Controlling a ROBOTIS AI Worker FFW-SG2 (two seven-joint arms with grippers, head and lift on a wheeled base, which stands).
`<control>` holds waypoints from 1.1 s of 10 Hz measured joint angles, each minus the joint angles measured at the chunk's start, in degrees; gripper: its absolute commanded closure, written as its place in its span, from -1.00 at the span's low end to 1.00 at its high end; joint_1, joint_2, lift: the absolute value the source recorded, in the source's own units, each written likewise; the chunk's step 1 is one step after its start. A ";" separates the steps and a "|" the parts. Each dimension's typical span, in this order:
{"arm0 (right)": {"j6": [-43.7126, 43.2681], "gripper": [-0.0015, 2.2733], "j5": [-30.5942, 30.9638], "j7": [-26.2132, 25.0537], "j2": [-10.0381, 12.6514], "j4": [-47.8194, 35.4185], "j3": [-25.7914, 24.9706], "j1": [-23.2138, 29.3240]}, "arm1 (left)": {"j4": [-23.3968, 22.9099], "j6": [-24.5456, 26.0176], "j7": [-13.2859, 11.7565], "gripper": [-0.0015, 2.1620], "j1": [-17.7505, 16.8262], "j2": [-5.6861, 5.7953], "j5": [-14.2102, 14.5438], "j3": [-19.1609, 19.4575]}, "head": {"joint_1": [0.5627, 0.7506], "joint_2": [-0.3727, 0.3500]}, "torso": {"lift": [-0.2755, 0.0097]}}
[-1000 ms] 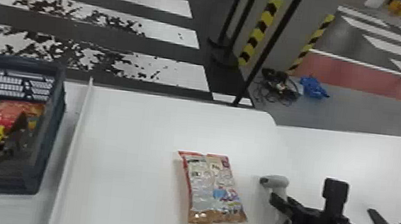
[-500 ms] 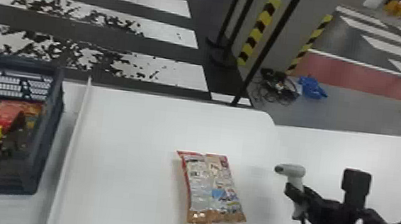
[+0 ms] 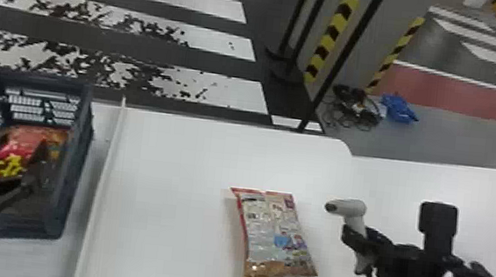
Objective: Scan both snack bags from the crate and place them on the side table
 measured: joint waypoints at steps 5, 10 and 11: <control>8.34 0.96 0.43 -0.97 0.00 -7.26 10.65 4.97 | 0.60 0.00 -0.05 -0.96 -0.17 0.00 0.02 0.00 | 0.41 -0.47 | 0.24; 13.40 0.96 3.27 -3.41 0.00 -9.95 21.30 5.36 | 1.10 -0.37 -0.06 -0.96 -0.24 0.01 0.16 -0.17 | 0.41 -0.20 | 0.24; 14.36 0.96 3.74 -4.06 0.00 -9.84 22.53 4.73 | 1.10 -0.71 -0.06 -0.96 -0.14 0.09 0.28 -0.17 | 0.41 -0.17 | 0.24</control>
